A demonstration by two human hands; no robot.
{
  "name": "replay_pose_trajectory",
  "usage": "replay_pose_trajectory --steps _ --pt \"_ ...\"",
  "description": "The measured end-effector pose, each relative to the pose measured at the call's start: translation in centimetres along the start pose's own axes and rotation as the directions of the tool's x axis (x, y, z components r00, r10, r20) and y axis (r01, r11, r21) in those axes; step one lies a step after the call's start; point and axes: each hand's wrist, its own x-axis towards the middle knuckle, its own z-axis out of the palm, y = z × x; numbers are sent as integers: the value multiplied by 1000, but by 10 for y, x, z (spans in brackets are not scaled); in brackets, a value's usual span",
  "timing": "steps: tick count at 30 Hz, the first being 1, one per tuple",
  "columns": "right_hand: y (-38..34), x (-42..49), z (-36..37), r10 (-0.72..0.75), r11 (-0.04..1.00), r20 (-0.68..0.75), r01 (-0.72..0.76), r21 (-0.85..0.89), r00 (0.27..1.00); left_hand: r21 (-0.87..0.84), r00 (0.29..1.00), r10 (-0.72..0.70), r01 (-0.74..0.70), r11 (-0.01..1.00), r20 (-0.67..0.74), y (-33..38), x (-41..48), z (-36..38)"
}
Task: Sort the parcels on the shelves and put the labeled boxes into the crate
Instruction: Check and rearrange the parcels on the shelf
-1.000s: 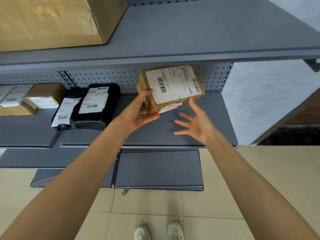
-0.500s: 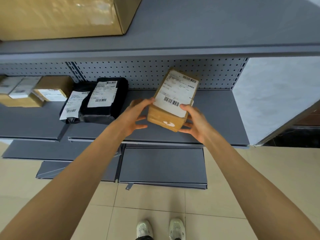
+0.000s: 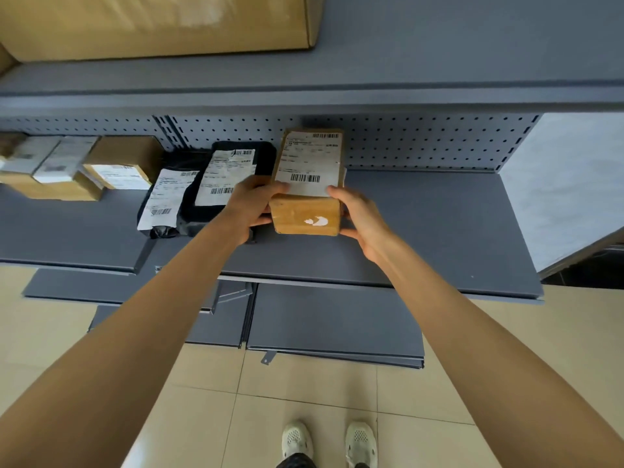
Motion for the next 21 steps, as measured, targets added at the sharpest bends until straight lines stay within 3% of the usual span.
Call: replay_pose_trajectory --steps 8,13,21 --pt "-3 38 37 -4 1000 -69 3 -3 998 200 994 92 -80 977 -53 3 47 -28" --pt "9 60 44 -25 995 -132 12 -100 991 464 986 144 -92 881 -78 -5 68 -30" --pt "11 65 49 -91 961 -127 54 -273 988 477 971 197 -112 872 -133 -14 76 -27"
